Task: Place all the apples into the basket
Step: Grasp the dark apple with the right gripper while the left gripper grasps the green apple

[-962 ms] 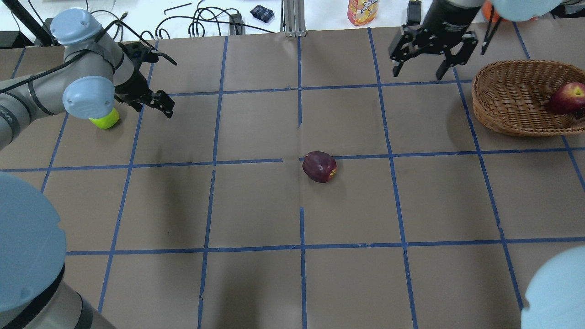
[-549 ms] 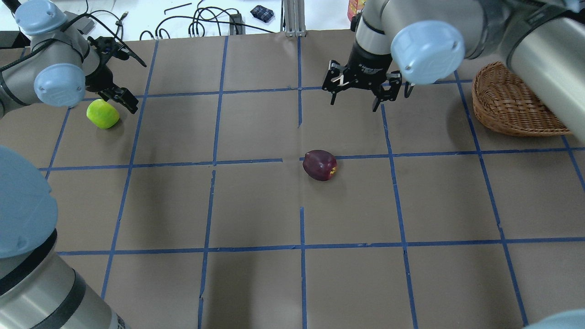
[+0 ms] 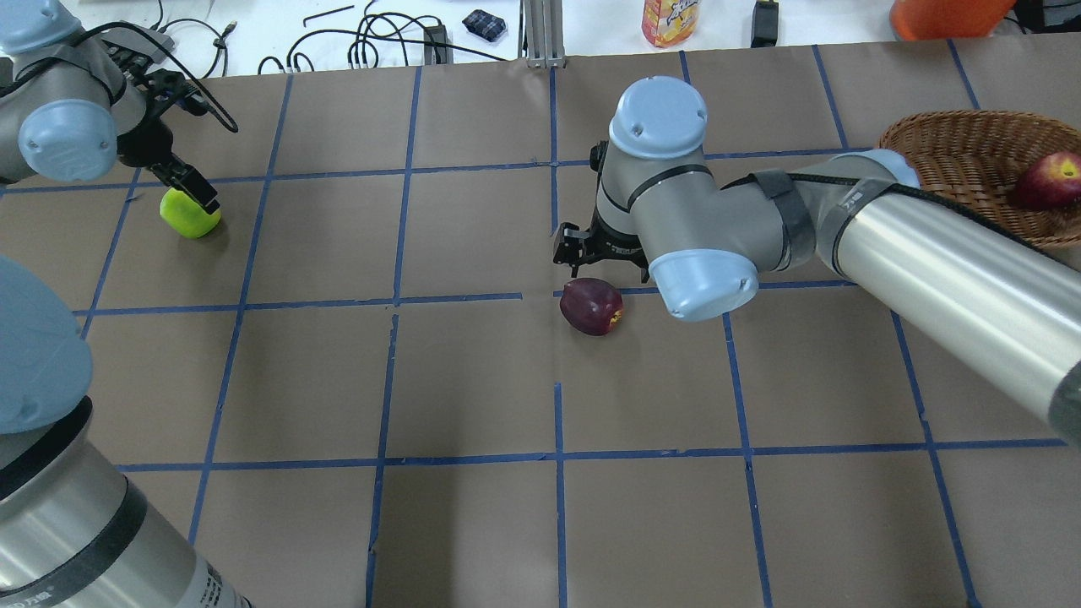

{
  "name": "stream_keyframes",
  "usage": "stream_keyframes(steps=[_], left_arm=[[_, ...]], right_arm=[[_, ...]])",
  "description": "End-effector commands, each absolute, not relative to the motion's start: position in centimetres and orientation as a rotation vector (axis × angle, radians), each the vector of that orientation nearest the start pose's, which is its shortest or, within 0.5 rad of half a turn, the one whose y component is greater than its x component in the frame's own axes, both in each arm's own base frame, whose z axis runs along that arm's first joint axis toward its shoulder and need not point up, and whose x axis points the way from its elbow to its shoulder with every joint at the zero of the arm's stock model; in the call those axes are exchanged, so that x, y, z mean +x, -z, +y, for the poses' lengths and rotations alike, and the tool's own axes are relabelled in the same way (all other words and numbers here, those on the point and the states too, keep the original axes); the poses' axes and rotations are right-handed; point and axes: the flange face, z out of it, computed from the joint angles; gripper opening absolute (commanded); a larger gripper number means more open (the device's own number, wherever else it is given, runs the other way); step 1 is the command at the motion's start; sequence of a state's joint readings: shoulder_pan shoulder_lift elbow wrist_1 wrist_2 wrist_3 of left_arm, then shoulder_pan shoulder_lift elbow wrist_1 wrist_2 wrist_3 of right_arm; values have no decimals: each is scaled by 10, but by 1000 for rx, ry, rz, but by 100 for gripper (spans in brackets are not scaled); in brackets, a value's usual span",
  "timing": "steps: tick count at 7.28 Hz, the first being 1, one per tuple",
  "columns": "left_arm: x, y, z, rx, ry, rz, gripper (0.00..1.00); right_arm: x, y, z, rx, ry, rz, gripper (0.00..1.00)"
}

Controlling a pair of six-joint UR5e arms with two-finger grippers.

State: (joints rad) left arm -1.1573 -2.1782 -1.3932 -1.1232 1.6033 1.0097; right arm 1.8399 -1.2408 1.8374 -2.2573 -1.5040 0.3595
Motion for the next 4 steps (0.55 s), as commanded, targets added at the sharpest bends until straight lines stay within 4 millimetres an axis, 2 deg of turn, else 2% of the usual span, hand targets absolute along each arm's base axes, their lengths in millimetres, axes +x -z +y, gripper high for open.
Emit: stream_keyframes(steps=[1,2,4], left_arm=[[184,-236,-698,937,-36,2975,100],[187,-233,-704,929,1,2952,100],[190,-225,-712,926,31,2941,100]], right_arm=[[292,-231,-508,90,71,3044,100],[293,-224,-508,-70,60,3049,100],[300,-212,-510,-208,46,3044,100]])
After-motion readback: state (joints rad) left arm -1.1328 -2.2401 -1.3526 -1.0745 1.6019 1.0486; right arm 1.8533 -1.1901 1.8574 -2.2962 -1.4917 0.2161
